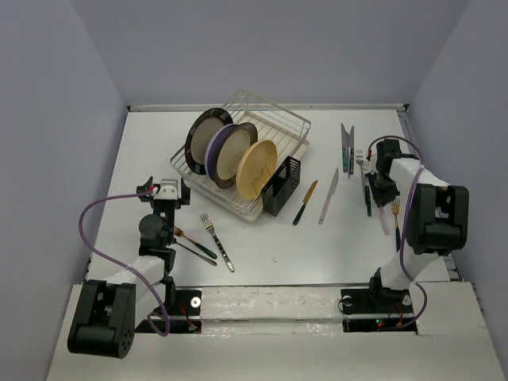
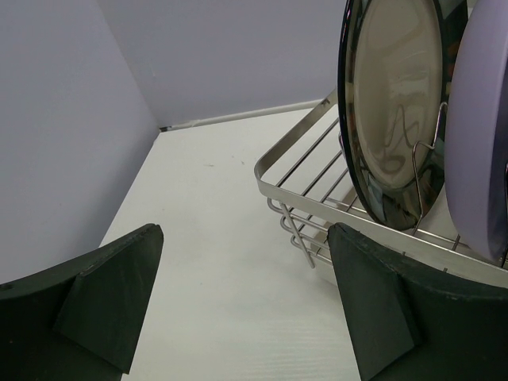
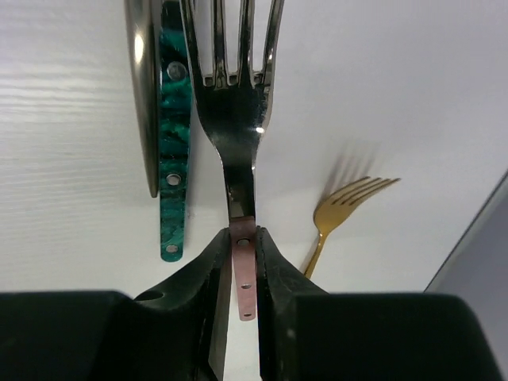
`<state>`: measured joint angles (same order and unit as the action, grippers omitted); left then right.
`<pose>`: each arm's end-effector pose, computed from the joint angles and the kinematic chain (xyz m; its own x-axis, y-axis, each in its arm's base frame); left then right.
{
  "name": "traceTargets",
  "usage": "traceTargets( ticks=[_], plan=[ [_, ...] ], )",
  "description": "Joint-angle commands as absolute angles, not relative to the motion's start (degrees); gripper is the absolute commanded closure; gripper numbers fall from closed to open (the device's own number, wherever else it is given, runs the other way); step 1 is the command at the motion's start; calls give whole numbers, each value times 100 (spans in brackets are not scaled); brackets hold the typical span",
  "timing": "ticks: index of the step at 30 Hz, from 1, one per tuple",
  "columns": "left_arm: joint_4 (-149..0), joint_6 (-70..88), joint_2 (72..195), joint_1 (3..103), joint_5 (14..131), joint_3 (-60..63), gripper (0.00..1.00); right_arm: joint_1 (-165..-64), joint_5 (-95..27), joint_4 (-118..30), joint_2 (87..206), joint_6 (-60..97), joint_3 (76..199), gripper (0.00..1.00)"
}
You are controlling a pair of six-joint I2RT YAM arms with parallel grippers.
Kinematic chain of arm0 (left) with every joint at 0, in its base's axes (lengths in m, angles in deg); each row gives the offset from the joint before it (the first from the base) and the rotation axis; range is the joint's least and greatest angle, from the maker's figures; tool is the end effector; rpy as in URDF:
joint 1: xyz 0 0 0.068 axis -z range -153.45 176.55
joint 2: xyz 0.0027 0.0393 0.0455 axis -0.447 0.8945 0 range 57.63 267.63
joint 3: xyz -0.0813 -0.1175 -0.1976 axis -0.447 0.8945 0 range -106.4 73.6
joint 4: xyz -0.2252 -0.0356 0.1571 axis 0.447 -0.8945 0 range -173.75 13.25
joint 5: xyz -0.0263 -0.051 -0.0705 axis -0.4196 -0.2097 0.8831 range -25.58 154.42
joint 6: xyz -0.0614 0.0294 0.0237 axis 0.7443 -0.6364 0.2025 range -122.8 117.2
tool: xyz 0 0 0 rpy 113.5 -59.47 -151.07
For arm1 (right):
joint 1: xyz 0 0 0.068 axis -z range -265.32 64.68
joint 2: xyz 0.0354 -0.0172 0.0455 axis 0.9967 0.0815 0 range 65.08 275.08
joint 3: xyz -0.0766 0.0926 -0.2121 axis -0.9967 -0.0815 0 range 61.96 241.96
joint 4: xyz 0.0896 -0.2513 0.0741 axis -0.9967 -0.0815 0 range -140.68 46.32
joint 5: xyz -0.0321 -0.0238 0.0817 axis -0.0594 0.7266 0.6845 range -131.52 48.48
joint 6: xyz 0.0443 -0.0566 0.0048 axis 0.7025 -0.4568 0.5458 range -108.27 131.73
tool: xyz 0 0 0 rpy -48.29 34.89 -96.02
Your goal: Sort the eating utensils into containers
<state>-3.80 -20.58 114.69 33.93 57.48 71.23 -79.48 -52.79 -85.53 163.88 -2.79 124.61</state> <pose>0.2183 -0.0209 0.1729 0.3001 0.2667 -0.9159 -0.0819 0.9638 0.2538 0.3270 -0.0452 0.1093 -0.9772 -0.1471 -0.1534 -0.1081 0.9654 -0.2371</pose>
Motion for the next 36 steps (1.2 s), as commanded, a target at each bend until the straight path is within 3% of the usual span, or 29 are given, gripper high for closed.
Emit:
traceTargets(
  ticks=[1,6,11,17,20,29,36],
  plan=[
    [3426,-2029,11485,3358,5651,8573,1,-8005,-5067,-8060,15526,4,13137,100],
    [3444,-1994,11502,3358,5590,8573,1,-8250,-4820,-7472,14718,268,13832,100],
    [3496,-1994,11564,3358,5616,8573,1,-9330,-4839,-6284,13900,22,14036,100],
    [3216,-2222,11459,3350,5599,8389,1,-10368,-3767,-2793,13153,478,12824,100],
    [2803,-2686,11344,3350,5153,8064,1,-10763,-3344,-2025,13213,584,12375,100],
    [800,-3207,11230,3297,4008,7052,1,-11292,-2957,-1371,13688,795,11549,100],
    [640,-3277,11133,3253,3999,7211,1,-11556,-3009,-1223,13987,743,11145,100]
  ],
)
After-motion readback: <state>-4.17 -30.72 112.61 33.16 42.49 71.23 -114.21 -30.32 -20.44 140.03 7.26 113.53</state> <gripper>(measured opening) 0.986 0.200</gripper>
